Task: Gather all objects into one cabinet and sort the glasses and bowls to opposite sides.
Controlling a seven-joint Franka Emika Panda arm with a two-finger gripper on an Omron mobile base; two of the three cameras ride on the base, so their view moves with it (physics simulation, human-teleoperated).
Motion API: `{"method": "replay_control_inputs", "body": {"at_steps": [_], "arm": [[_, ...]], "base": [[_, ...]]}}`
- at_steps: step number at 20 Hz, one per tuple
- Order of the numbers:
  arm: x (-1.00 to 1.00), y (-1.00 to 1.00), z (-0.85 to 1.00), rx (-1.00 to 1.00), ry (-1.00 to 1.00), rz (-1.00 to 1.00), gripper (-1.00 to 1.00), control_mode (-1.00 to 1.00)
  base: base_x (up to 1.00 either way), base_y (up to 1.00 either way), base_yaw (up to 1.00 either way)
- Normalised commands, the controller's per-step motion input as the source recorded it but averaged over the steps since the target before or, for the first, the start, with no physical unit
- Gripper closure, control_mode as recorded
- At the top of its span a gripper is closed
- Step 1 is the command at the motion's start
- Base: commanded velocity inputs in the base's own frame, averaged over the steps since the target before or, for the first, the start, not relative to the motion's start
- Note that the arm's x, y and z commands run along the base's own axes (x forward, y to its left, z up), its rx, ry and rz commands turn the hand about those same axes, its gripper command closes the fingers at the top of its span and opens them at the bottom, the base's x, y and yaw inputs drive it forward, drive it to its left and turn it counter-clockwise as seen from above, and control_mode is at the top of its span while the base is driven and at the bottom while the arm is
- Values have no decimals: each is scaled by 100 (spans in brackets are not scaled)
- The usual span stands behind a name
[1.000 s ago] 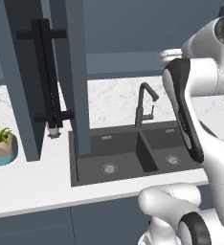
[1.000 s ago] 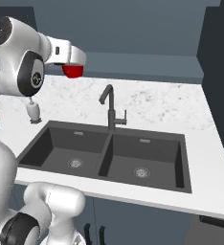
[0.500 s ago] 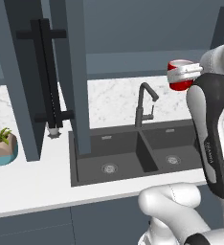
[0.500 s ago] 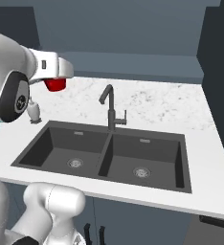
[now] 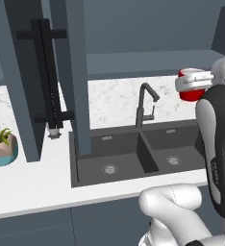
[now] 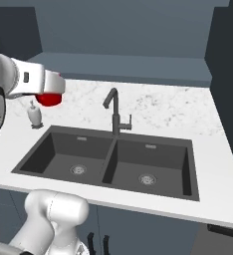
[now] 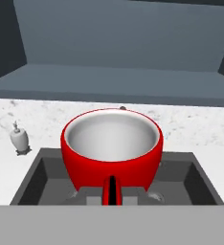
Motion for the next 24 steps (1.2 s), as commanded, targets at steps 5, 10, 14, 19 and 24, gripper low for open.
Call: {"method": "replay_control_inputs", "body": {"at_steps": [5, 10, 14, 19, 24], "arm": [[-11, 0, -5, 6, 1, -7, 100, -100], [-5, -3, -16, 7, 1, 0, 100, -100], [0, 0, -26, 0, 0, 0, 100, -100], [0, 0, -33, 0, 0, 0, 100, -100], [0, 0, -11, 0, 0, 0, 100, -100]], "base": [[0, 0, 0], [0, 0, 0], [0, 0, 0], [0, 0, 0], [0, 0, 0]]}}
